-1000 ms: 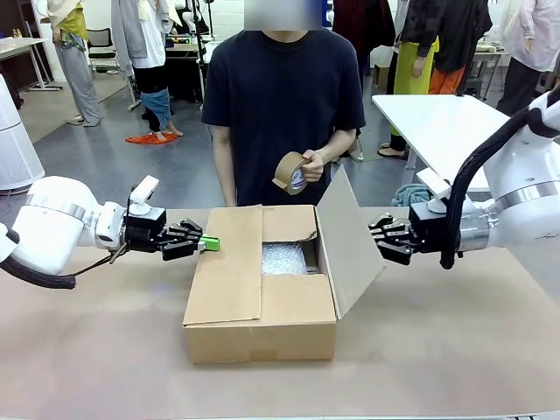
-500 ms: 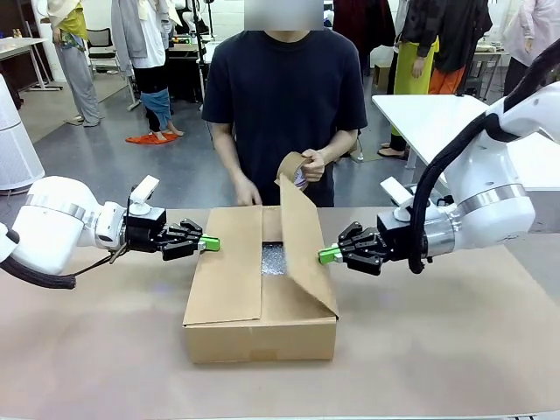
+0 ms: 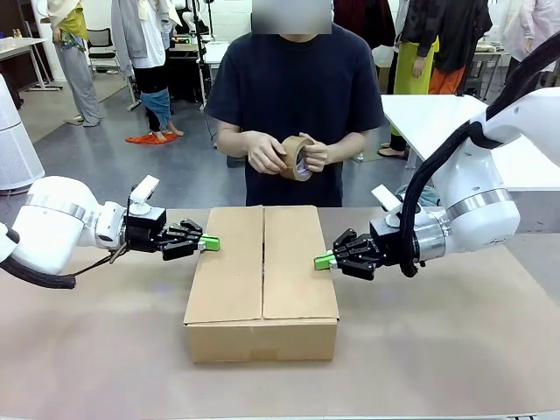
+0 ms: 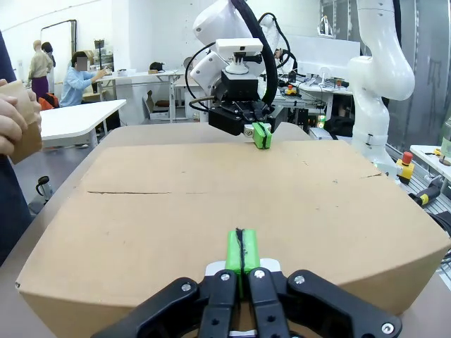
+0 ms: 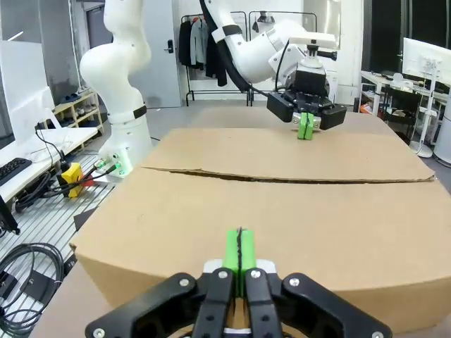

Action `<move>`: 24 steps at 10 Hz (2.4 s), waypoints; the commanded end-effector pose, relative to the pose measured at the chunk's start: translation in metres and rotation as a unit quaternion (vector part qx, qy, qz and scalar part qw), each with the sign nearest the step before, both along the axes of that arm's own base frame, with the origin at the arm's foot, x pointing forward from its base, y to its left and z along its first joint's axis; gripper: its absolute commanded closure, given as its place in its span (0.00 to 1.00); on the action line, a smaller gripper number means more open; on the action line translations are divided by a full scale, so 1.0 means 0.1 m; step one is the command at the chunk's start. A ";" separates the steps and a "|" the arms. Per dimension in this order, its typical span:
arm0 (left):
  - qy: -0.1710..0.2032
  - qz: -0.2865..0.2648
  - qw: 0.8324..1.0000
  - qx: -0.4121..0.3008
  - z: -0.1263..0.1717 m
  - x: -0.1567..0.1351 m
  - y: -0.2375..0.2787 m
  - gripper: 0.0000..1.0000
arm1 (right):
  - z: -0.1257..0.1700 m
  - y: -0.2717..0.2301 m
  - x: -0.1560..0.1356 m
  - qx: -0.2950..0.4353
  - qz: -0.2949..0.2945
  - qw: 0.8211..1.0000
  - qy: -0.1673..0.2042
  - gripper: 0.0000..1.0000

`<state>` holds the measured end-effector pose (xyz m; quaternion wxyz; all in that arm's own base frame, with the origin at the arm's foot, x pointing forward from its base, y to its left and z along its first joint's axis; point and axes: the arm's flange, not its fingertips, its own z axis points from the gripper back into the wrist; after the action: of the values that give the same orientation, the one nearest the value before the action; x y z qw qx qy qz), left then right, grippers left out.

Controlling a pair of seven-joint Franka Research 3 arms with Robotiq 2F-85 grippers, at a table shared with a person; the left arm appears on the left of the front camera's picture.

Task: Wrap the clocks to prevent damage.
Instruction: Push the left (or right) flap of the Package Box to close it, then after the human seals the box with tape, release both hands from the side flaps of the Package Box.

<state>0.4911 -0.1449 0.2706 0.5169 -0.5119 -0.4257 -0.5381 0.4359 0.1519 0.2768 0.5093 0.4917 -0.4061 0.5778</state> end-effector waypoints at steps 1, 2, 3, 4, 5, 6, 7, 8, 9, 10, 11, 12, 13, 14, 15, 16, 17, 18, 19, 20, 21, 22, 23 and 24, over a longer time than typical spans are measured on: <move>0.001 0.001 1.000 0.005 -0.03 0.00 0.00 1.00 | -0.20 0.00 0.08 -0.034 -0.019 0.999 -0.003 0.99; 0.001 0.001 1.000 0.005 -0.03 0.00 0.00 1.00 | -0.18 -0.02 0.06 -0.032 -0.001 0.999 -0.017 0.99; 0.001 0.001 1.000 0.005 -0.03 0.00 0.00 1.00 | 0.00 0.00 0.00 0.000 0.000 1.000 0.000 0.99; 0.001 0.001 1.000 0.005 -0.03 0.00 0.00 1.00 | 0.00 0.00 0.00 0.000 0.000 1.000 0.000 0.99; 0.001 0.001 1.000 0.005 -0.03 0.00 0.00 1.00 | 0.00 0.00 0.00 0.000 0.000 1.000 0.000 0.99; 0.001 0.001 1.000 0.005 -0.03 0.00 0.00 1.00 | 0.00 0.00 0.00 0.000 0.000 1.000 0.000 0.99; 0.001 0.001 1.000 0.005 -0.03 0.00 0.00 1.00 | 0.00 0.00 0.00 0.000 0.000 1.000 0.000 0.99; 0.001 0.001 1.000 0.005 -0.03 0.00 0.00 1.00 | 0.00 0.00 0.00 0.000 0.000 1.000 0.000 0.99; 0.001 0.001 1.000 0.005 -0.03 0.00 0.00 1.00 | 0.00 0.00 0.00 0.000 0.000 1.000 0.000 0.99; 0.001 0.001 1.000 0.005 -0.03 0.00 0.00 1.00 | 0.00 0.00 0.00 0.000 0.000 1.000 0.000 0.99; 0.001 0.001 1.000 0.005 -0.03 0.00 0.00 1.00 | 0.00 0.00 0.00 0.000 0.000 1.000 0.000 0.99; 0.001 0.001 1.000 0.005 -0.03 0.00 0.00 1.00 | 0.00 0.00 0.00 0.000 0.000 1.000 0.000 0.99; 0.001 0.001 1.000 0.005 -0.03 0.00 0.00 1.00 | 0.00 0.00 0.00 0.000 0.000 1.000 0.000 0.99; 0.001 0.001 1.000 0.005 -0.03 0.00 0.00 1.00 | 0.00 0.00 0.00 0.000 0.000 1.000 0.000 0.99; 0.001 0.001 1.000 0.005 -0.03 0.00 0.00 1.00 | 0.00 0.00 0.00 0.000 0.000 1.000 0.000 0.99; 0.001 0.001 1.000 0.005 -0.03 0.00 0.00 1.00 | 0.00 0.00 0.00 0.000 0.000 1.000 0.000 0.99; 0.001 0.001 1.000 0.005 -0.03 0.00 0.00 1.00 | 0.00 0.00 0.00 0.000 0.000 1.000 0.000 0.99; 0.001 0.001 1.000 0.005 -0.03 0.00 0.00 1.00 | 0.00 0.00 0.00 0.000 0.000 1.000 0.000 0.99; 0.001 0.001 1.000 0.005 -0.03 0.00 0.00 1.00 | 0.00 0.00 0.00 0.000 0.000 1.000 0.000 0.99; 0.001 0.001 1.000 0.005 -0.03 0.00 0.00 1.00 | 0.00 0.00 0.00 0.000 0.000 1.000 0.000 0.99; 0.001 0.001 1.000 0.005 -0.03 0.00 0.00 1.00 | 0.00 0.00 0.00 0.000 0.000 1.000 0.000 0.99; 0.001 0.001 1.000 0.005 -0.03 0.00 0.00 1.00 | 0.00 0.00 0.00 0.000 0.000 1.000 0.000 0.99; 0.001 0.001 1.000 0.005 -0.03 0.00 0.00 1.00 | 0.00 0.00 0.00 0.000 0.000 1.000 0.000 0.99; 0.001 0.001 1.000 0.005 -0.03 0.00 0.00 1.00 | 0.00 0.00 0.00 0.000 0.000 1.000 0.000 0.99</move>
<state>0.4911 -0.1449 0.2706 0.5169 -0.5120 -0.4256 -0.5381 0.4360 0.1523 0.2791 0.5040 0.4951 -0.4074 0.5787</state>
